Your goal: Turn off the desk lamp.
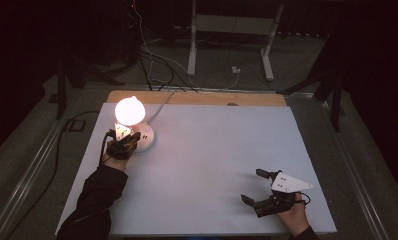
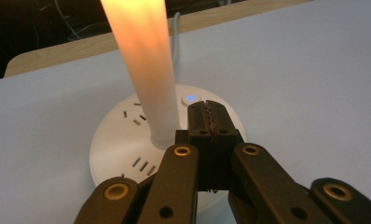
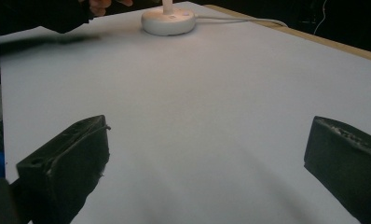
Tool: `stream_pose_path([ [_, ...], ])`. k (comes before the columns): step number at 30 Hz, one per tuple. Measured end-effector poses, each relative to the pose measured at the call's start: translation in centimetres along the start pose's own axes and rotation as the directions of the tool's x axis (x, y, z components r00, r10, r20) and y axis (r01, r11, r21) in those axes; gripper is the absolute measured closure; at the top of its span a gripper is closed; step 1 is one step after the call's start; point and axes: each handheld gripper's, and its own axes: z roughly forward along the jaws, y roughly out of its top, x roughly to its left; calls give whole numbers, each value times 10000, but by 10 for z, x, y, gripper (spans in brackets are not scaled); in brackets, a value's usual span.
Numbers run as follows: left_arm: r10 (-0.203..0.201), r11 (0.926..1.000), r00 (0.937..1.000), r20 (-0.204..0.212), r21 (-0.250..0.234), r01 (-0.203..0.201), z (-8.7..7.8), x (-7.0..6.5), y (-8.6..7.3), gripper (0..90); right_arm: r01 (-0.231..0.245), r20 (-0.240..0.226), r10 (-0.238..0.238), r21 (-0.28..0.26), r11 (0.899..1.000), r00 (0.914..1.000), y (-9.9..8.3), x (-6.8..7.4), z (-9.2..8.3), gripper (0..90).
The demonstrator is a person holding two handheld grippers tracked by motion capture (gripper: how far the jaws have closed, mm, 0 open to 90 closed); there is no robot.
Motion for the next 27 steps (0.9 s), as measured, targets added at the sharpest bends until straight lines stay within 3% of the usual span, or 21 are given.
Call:
stream_pose_path([
  [16,-260,9991,9995,151,333,255,7,3,-8,900,17,-30,-17,65,10000,10000,0,0,1,0],
  [27,-143,9982,9998,159,582,134,12,2,-13,900,-2,-27,2,86,10000,10000,0,1,1,0],
])
